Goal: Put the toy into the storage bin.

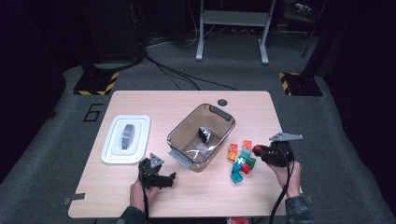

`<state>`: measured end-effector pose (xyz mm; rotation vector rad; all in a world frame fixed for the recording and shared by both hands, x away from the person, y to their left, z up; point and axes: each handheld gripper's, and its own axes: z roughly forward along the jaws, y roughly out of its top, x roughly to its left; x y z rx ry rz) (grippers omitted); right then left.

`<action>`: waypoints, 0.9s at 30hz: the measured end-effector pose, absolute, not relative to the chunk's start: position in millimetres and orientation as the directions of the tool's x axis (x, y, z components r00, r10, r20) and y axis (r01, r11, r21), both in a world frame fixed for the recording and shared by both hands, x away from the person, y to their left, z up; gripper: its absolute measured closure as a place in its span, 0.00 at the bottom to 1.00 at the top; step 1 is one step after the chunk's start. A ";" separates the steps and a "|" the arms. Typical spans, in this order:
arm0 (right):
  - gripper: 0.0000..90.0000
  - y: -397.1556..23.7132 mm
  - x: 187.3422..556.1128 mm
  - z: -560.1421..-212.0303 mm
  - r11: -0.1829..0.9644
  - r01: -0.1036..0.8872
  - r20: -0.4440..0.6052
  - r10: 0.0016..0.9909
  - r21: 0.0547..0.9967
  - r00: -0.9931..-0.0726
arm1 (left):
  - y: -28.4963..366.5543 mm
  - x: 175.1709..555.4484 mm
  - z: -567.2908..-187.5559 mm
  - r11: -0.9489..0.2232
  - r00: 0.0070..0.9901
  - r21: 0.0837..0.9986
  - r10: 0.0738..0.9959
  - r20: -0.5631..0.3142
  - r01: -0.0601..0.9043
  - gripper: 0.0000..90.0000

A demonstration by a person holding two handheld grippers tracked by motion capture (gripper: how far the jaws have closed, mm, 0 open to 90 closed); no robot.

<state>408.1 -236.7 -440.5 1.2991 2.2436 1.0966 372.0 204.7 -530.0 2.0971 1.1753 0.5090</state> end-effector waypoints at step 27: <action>0.76 -218.9 455.6 -397.8 0.288 0.571 0.071 0.849 0.769 -0.524 | 204.7 372.0 -530.0 -0.369 0.518 0.715 0.855 0.011 0.594 0.05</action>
